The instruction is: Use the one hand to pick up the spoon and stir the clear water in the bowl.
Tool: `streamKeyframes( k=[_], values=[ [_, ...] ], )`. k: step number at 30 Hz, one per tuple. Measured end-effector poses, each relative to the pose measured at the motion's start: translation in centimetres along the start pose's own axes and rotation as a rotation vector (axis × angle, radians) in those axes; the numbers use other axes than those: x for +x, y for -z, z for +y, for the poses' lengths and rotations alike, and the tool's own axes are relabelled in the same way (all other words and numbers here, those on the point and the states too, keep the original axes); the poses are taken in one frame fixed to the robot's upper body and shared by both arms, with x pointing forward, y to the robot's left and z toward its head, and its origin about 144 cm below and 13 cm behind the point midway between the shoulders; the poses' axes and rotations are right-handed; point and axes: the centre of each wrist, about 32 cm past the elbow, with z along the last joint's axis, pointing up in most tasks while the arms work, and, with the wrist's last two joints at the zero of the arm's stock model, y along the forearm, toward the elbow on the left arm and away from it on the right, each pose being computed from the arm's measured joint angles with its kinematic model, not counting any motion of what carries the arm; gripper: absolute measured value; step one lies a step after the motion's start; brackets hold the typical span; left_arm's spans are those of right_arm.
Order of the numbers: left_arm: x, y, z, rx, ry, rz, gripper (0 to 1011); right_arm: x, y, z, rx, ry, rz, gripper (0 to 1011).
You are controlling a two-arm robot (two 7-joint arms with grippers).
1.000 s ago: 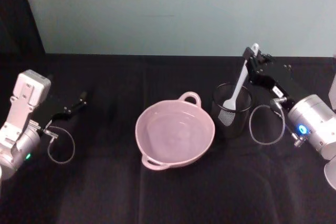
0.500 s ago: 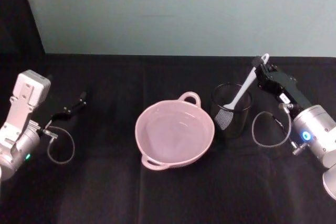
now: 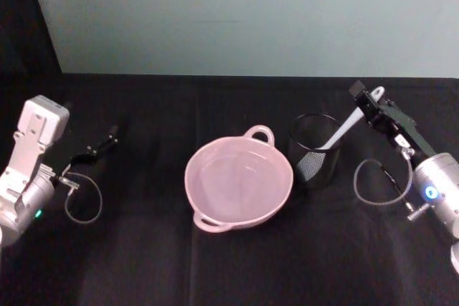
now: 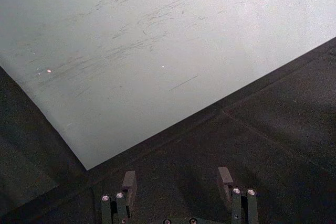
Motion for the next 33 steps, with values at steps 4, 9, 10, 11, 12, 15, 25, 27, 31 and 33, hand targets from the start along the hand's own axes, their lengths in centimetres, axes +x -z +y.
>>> streamKeyframes(
  k=[4, 9, 10, 11, 12, 15, 25, 27, 31, 33],
  values=[
    [0.0, 0.0, 0.0, 0.000, 0.000, 0.000, 1011, -0.2, -0.9, -1.1, -0.016, 0.007, -0.020, 682],
    [0.0, 0.0, 0.0, 0.000, 0.000, 0.000, 1011, -0.7, -2.4, -2.6, -0.039, 0.018, -0.064, 814],
    [0.0, 0.0, 0.0, 0.000, 0.000, 0.000, 1011, -0.8, -2.6, -2.8, -0.043, 0.021, -0.071, 868],
    [0.0, 0.0, 0.0, 0.000, 0.000, 0.000, 1011, -0.8, -2.9, -3.0, -0.048, 0.023, -0.080, 885],
    [0.0, 0.0, 0.0, 0.000, 0.000, 0.000, 1011, -0.9, -3.1, -3.2, -0.053, 0.026, -0.088, 902],
    [0.0, 0.0, 0.0, 0.000, 0.000, 0.000, 1011, -0.9, -4.0, -4.0, -0.075, 0.034, -0.123, 978],
    [0.0, 0.0, 0.0, 0.000, 0.000, 0.000, 1011, 0.7, -5.8, -6.1, -0.238, 0.101, -0.259, 1003],
    [0.0, 0.0, 0.0, 0.000, 0.000, 0.000, 1011, 1.0, -5.8, -6.2, -0.258, 0.115, -0.279, 1003],
    [0.0, 0.0, 0.0, 0.000, 0.000, 0.000, 1011, 2.0, -5.4, -6.1, -0.299, 0.152, -0.337, 1003],
    [0.0, 0.0, 0.0, 0.000, 0.000, 0.000, 1011, 2.2, -5.3, -6.0, -0.302, 0.156, -0.344, 1003]
  ],
)
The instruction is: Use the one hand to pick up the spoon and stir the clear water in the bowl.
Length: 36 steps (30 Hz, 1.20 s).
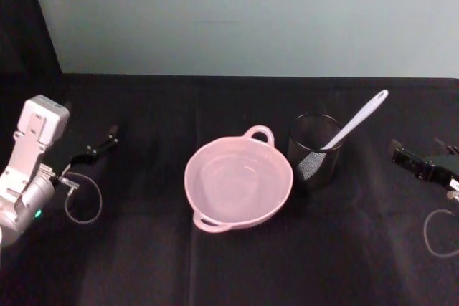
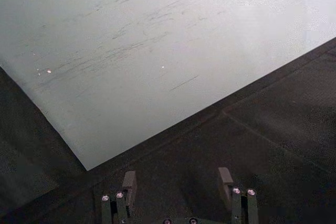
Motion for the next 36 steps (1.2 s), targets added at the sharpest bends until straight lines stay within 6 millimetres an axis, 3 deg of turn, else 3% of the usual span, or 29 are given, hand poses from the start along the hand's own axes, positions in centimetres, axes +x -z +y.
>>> streamKeyframes(
  k=[8, 18, 23, 36],
  values=[
    [0.0, 0.0, 0.0, 0.000, 0.000, 0.000, 1011, 1.1, 1.0, 3.4, 0.076, -0.007, -0.179, 1003],
    [0.0, 0.0, 0.0, 0.000, 0.000, 0.000, 1011, 1.6, 1.2, 6.3, 0.151, -0.027, -0.291, 1003],
    [0.0, 0.0, 0.0, 0.000, 0.000, 0.000, 1011, 1.8, 2.0, 7.0, 0.128, -0.028, -0.308, 1002],
    [0.0, 0.0, 0.0, 0.000, 0.000, 0.000, 1011, 1.6, 2.1, 7.3, 0.042, -0.003, -0.355, 1002]
  ],
)
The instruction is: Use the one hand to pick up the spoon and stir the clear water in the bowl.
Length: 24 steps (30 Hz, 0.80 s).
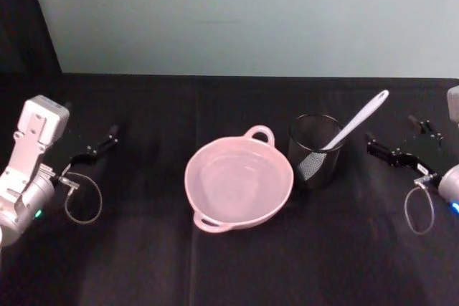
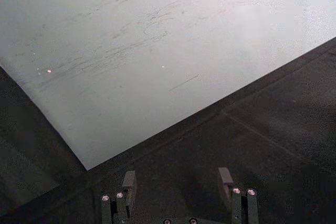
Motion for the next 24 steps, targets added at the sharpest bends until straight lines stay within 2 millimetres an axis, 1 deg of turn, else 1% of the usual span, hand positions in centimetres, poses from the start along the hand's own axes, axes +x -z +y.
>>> streamKeyframes(
  k=[24],
  values=[
    [0.00, 0.00, 0.00, 0.000, 0.000, 0.000, 1011, 0.03, 0.01, 0.00, 0.010, 0.000, 0.004, 1003]
  ],
)
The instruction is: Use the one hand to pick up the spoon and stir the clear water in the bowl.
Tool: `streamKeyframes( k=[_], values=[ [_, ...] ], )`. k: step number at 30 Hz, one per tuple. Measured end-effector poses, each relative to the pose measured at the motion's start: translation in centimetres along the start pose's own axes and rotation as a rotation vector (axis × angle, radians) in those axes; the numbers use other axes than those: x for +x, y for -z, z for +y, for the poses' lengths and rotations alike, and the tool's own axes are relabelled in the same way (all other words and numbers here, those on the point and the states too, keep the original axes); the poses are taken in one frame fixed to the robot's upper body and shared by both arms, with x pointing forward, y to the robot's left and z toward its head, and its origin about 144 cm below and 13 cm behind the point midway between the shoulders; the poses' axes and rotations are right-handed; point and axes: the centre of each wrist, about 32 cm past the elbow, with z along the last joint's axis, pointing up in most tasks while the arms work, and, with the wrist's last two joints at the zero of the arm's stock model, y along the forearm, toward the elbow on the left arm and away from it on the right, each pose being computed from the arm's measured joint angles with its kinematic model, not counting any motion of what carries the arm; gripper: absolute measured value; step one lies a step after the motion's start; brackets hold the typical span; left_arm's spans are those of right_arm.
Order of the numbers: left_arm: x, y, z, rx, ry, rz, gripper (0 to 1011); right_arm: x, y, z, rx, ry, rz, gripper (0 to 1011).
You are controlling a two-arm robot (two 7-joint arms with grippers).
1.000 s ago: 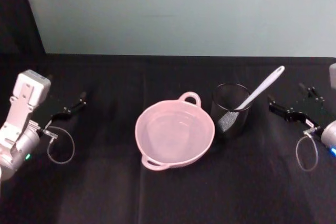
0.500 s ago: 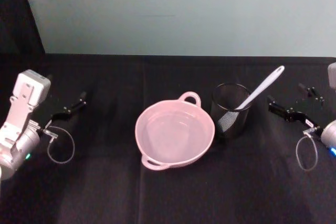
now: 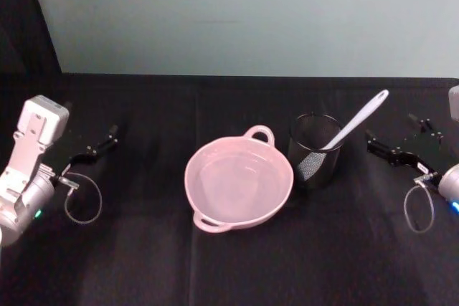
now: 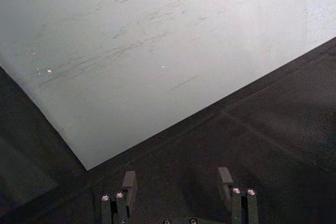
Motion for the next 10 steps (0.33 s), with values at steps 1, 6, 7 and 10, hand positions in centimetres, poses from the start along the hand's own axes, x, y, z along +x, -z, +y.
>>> streamKeyframes(
  k=[1, 6, 7, 10],
  values=[
    [0.00, 0.00, 0.00, 0.000, 0.000, 0.000, 1011, 0.00, 0.00, 0.00, 0.000, 0.000, 0.000, 1003],
    [0.00, 0.00, 0.00, 0.000, 0.000, 0.000, 1011, 0.01, 0.02, 0.00, 0.000, 0.000, 0.001, 1002],
    [0.00, 0.00, 0.00, 0.000, 0.000, 0.000, 1011, 0.00, 0.01, 0.00, 0.000, 0.000, 0.001, 1002],
    [0.00, 0.00, 0.00, 0.000, 0.000, 0.000, 1011, 0.01, 0.02, 0.00, 0.001, 0.000, 0.001, 1003]
  ],
)
